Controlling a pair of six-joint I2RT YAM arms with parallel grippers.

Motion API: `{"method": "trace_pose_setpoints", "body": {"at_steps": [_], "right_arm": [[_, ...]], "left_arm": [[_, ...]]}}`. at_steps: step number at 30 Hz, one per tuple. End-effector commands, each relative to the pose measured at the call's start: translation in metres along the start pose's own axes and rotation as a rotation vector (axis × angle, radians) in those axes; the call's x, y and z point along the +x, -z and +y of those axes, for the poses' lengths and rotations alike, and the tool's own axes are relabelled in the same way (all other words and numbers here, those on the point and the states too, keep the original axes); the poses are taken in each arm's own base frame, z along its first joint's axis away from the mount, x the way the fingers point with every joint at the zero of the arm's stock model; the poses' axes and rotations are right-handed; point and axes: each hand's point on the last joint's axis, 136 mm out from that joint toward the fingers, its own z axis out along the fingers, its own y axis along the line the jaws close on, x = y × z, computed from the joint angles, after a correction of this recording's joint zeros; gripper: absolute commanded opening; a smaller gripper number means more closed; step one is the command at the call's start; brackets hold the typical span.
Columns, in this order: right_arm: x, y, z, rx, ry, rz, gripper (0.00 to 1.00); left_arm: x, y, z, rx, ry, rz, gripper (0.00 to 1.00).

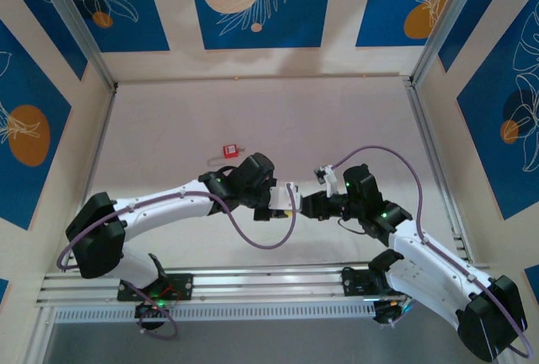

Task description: Unlock with the key

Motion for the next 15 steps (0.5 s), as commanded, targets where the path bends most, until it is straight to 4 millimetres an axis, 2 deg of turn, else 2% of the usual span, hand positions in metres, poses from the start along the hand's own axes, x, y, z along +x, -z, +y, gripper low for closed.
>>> {"method": "trace_pose_setpoints", "body": {"at_steps": [1, 5, 15], "right_arm": [[-0.011, 0.005, 0.001, 0.015, 0.002, -0.036, 0.36], [-0.014, 0.008, 0.003, 0.009, -0.003, -0.048, 0.37], [-0.029, 0.019, 0.006, -0.007, -0.035, -0.103, 0.49]], "left_arm": [[-0.035, 0.004, 0.000, 0.013, -0.041, -0.123, 0.08], [-0.031, 0.001, 0.002, 0.012, -0.026, -0.116, 0.07], [-0.022, -0.004, 0.003, 0.022, 0.000, -0.094, 0.07]]}}
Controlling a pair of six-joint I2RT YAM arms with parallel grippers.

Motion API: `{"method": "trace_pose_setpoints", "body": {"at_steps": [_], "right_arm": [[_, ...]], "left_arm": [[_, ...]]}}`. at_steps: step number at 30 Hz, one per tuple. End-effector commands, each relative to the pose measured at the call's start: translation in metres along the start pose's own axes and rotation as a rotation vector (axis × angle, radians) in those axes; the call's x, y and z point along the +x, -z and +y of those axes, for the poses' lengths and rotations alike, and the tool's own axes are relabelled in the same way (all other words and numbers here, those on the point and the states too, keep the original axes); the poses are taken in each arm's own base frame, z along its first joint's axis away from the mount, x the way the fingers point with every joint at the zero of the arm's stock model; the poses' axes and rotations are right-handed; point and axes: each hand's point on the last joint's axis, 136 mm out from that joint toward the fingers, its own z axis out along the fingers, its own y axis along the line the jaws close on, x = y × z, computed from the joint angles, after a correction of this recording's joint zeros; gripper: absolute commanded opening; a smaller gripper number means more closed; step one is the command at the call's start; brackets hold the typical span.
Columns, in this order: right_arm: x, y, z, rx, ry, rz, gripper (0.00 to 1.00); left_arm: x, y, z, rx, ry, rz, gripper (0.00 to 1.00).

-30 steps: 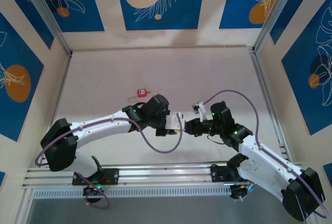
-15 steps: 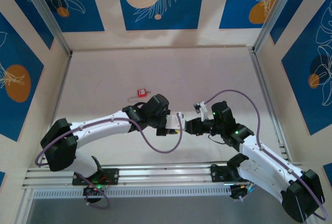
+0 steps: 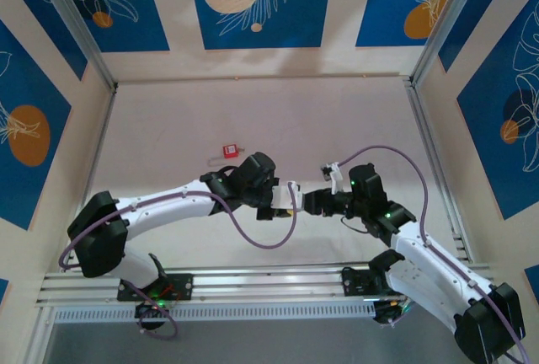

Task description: Unlock with the key

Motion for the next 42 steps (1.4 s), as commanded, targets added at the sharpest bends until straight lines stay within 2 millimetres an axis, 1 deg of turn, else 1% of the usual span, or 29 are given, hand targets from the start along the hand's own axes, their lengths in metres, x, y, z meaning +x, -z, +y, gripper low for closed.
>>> {"method": "trace_pose_setpoints", "body": {"at_steps": [1, 3, 6, 10, 13, 16, 19, 22, 25, 30, 34, 37, 42], "right_arm": [[-0.020, 0.011, 0.015, -0.036, 0.006, -0.052, 0.50], [-0.024, 0.014, 0.017, -0.038, 0.000, -0.061, 0.51], [-0.027, 0.016, 0.011, -0.009, -0.018, -0.070, 0.53], [-0.028, 0.021, -0.004, 0.056, -0.074, -0.095, 0.53], [-0.024, 0.022, -0.019, 0.096, -0.138, -0.097, 0.52], [-0.018, 0.022, -0.024, 0.081, -0.199, -0.087, 0.48], [-0.013, 0.020, -0.021, 0.033, -0.243, -0.064, 0.41], [-0.008, 0.018, -0.016, -0.002, -0.265, -0.038, 0.37], [-0.003, 0.017, -0.015, -0.016, -0.281, -0.021, 0.35], [0.000, 0.016, -0.011, -0.043, -0.288, -0.009, 0.25], [0.001, 0.015, -0.009, -0.060, -0.289, -0.001, 0.24], [0.001, 0.014, -0.009, -0.062, -0.287, -0.004, 0.25], [-0.003, 0.012, -0.006, -0.073, -0.277, -0.007, 0.26]], "left_arm": [[-0.014, -0.001, 0.001, 0.019, 0.000, -0.052, 0.07], [-0.012, -0.002, 0.001, 0.022, 0.005, -0.046, 0.07], [-0.009, -0.004, 0.003, 0.018, 0.012, -0.040, 0.07], [-0.004, -0.004, 0.010, -0.004, 0.033, -0.030, 0.07], [0.000, -0.003, 0.021, -0.036, 0.058, -0.027, 0.07], [0.003, -0.002, 0.028, -0.065, 0.073, -0.023, 0.07], [0.005, -0.002, 0.031, -0.080, 0.077, -0.014, 0.07], [0.010, -0.004, 0.032, -0.084, 0.085, -0.002, 0.07], [0.012, -0.003, 0.034, -0.089, 0.088, 0.000, 0.07], [0.014, -0.001, 0.037, -0.093, 0.095, 0.005, 0.07], [0.015, -0.001, 0.037, -0.091, 0.101, 0.006, 0.07], [0.015, -0.002, 0.036, -0.085, 0.104, 0.003, 0.07], [0.013, -0.003, 0.036, -0.074, 0.109, -0.004, 0.07]]}}
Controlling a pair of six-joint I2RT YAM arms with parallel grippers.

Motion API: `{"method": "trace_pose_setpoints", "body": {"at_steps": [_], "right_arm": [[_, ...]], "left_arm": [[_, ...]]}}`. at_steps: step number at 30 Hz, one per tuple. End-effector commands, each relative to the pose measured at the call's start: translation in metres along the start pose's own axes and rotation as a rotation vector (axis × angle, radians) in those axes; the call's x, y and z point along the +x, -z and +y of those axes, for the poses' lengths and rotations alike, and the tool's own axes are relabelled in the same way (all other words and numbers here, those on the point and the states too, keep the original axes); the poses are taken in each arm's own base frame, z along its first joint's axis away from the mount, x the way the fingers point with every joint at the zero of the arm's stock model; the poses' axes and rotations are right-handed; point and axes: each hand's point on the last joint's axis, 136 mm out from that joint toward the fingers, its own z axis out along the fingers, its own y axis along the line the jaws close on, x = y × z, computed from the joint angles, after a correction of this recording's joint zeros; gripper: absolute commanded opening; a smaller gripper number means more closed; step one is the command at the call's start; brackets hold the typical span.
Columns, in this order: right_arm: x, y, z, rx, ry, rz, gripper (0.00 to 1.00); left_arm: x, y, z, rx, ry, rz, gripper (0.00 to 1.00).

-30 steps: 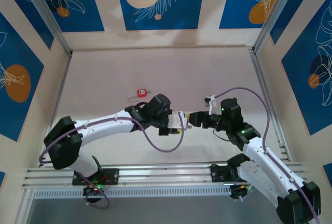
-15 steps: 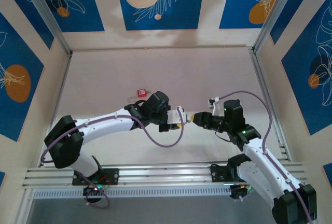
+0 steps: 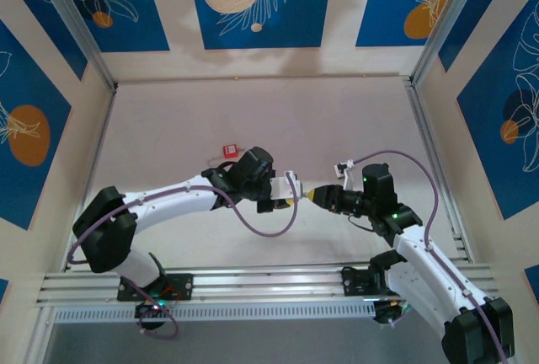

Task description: Unlock with the key

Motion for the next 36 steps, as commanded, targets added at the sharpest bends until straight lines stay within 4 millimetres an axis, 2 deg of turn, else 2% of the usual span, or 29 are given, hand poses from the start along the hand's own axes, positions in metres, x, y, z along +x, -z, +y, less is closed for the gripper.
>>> {"method": "trace_pose_setpoints", "body": {"at_steps": [1, 13, 17, 25, 36], "right_arm": [[0.002, -0.002, 0.004, -0.026, 0.005, 0.016, 0.26], [0.001, -0.008, 0.005, -0.025, 0.020, 0.028, 0.21], [0.000, -0.009, 0.006, -0.020, 0.029, 0.026, 0.14], [0.004, -0.015, 0.005, 0.014, 0.093, 0.052, 0.05], [0.007, -0.027, -0.002, 0.032, 0.120, 0.071, 0.01]], "left_arm": [[-0.007, 0.000, 0.003, 0.009, 0.017, -0.029, 0.06], [-0.009, 0.001, 0.001, 0.021, 0.018, -0.033, 0.06], [-0.010, 0.001, 0.000, 0.031, 0.021, -0.041, 0.06], [-0.020, 0.006, -0.004, 0.052, 0.024, -0.079, 0.06], [-0.038, 0.014, -0.005, 0.060, 0.026, -0.144, 0.06]]}}
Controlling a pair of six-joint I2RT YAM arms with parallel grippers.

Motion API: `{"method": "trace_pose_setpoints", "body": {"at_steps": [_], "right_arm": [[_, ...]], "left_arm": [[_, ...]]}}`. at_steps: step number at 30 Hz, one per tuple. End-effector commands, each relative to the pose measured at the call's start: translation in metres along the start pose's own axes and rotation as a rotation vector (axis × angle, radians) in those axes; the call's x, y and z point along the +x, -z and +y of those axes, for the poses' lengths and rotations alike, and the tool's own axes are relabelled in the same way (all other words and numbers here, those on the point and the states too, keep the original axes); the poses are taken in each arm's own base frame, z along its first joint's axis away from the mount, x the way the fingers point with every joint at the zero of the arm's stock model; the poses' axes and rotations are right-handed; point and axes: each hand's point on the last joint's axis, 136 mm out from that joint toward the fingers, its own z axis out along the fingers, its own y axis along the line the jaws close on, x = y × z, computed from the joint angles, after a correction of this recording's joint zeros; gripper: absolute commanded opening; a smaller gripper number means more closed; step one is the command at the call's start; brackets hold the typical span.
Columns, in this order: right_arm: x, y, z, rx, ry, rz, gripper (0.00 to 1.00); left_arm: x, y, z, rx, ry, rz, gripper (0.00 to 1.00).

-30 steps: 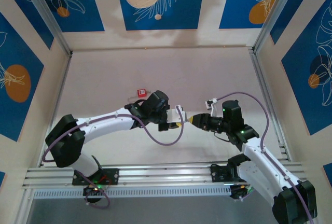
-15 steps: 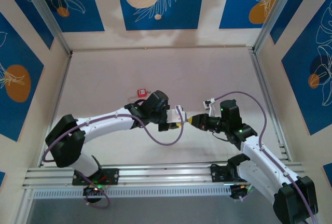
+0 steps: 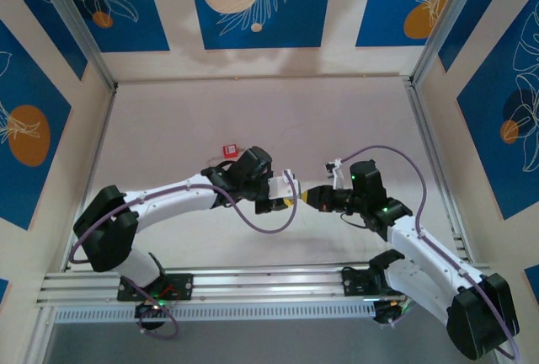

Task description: Unlock with the key

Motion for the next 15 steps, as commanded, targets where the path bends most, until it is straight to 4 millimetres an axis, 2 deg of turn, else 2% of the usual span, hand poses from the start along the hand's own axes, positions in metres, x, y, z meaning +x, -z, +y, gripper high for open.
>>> {"method": "trace_pose_setpoints", "body": {"at_steps": [1, 10, 15], "right_arm": [[0.001, -0.005, -0.001, 0.008, 0.027, 0.015, 0.00], [-0.002, -0.017, 0.007, -0.003, 0.045, 0.044, 0.00], [0.003, -0.023, 0.005, 0.007, 0.044, 0.068, 0.00]], "left_arm": [[-0.046, 0.015, -0.002, 0.020, -0.046, -0.161, 0.06], [-0.060, 0.007, -0.005, 0.029, -0.058, -0.182, 0.05], [-0.070, 0.005, -0.002, 0.015, -0.064, -0.203, 0.05]]}}
